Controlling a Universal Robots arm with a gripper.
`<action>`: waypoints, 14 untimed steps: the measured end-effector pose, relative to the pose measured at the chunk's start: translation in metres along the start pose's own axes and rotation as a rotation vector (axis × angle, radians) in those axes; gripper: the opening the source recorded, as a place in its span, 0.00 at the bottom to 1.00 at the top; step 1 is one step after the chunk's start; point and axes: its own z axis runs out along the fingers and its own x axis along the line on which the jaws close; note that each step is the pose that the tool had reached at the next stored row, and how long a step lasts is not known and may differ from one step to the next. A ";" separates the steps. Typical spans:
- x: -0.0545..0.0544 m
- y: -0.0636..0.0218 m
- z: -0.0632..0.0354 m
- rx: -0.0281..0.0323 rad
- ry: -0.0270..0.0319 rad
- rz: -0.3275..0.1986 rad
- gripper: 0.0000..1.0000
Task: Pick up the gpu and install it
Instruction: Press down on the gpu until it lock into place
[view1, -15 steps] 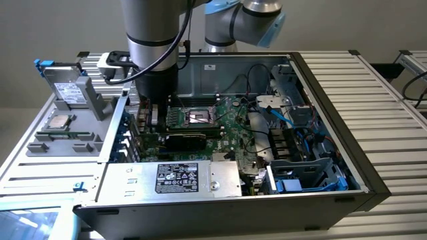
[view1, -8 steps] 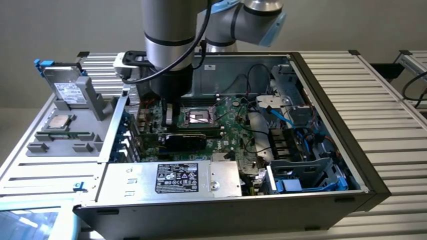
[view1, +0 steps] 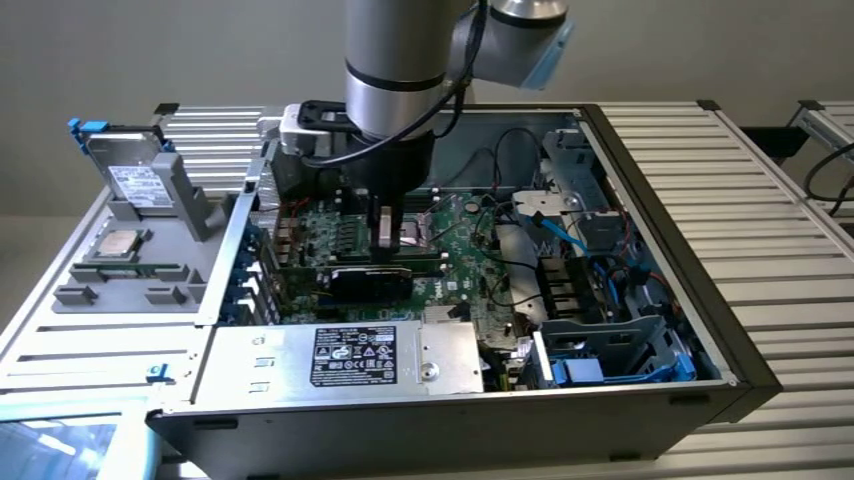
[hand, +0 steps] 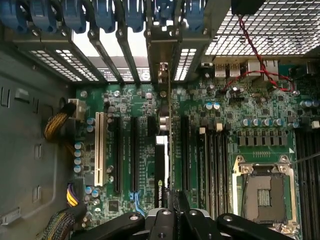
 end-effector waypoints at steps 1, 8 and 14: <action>0.000 -0.0034 -0.0003 -0.0008 -0.0001 0.000 0.12; 0.000 -0.0043 0.0054 -0.0015 -0.0001 0.000 0.12; 0.000 -0.0047 0.0094 -0.0024 0.0002 0.000 0.12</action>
